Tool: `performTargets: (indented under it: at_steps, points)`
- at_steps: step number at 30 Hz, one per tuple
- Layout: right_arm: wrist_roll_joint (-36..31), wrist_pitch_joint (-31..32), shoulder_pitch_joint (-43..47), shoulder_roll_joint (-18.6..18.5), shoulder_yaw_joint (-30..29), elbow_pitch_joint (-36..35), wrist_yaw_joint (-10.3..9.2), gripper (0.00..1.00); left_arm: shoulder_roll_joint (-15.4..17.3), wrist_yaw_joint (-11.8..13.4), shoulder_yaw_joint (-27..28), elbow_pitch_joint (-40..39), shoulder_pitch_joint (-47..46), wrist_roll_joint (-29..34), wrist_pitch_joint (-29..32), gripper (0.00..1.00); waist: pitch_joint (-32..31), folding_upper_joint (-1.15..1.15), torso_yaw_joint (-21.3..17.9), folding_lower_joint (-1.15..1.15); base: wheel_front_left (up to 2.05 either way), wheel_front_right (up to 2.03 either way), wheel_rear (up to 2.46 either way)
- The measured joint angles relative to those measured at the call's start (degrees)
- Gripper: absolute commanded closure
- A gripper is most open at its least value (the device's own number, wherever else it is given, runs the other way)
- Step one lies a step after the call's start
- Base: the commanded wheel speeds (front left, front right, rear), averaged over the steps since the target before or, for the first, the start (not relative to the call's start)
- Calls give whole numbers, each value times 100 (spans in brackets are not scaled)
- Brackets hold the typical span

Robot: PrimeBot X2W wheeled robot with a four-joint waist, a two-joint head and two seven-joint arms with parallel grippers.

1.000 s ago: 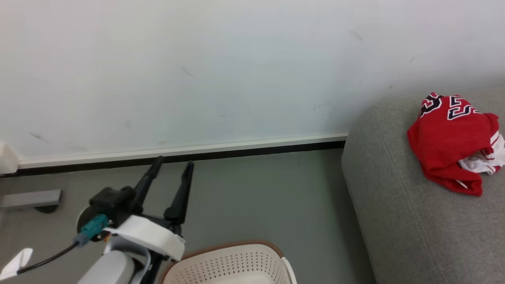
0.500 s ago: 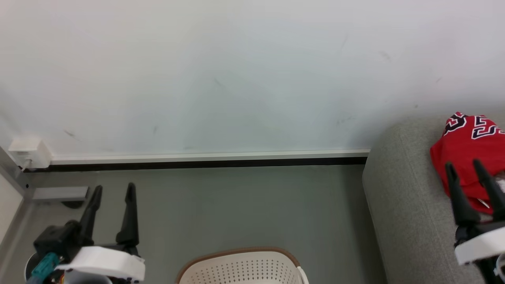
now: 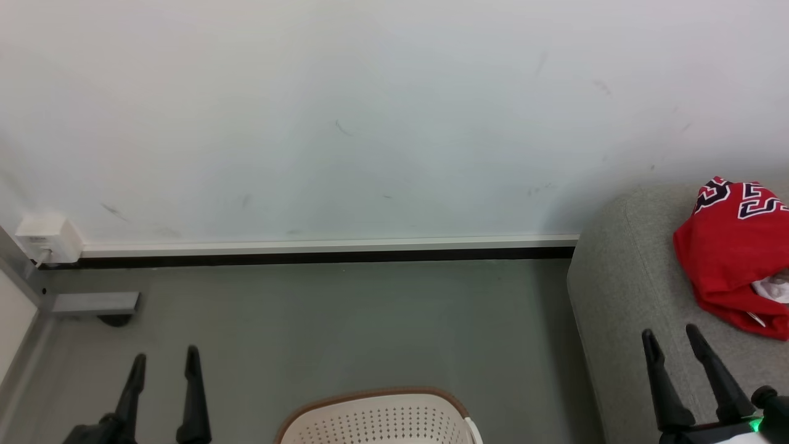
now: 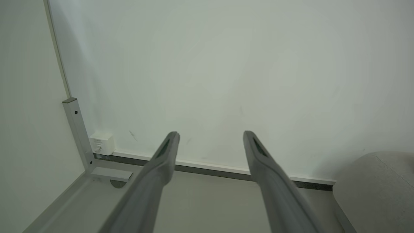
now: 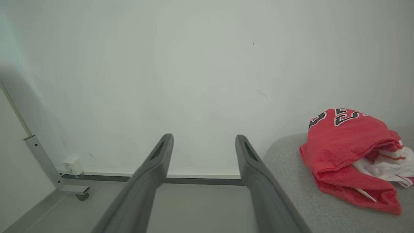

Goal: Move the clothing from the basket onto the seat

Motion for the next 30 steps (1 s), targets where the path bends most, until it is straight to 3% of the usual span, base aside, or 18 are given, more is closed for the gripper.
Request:
performTargets:
  at_steps: [15, 30]
  points:
    - [-267, 0, 27, 132, 22, 26, 0, 0, -495, -657, 448, 221, 47, 642, 0, 0, 26, 0, 13, 0, 0, 0, 0]
    - [-291, 0, -9, 157, -19, 38, 0, 0, -684, -914, 720, 274, -27, 895, 0, 0, 82, 0, -39, 0, 0, 0, 0]
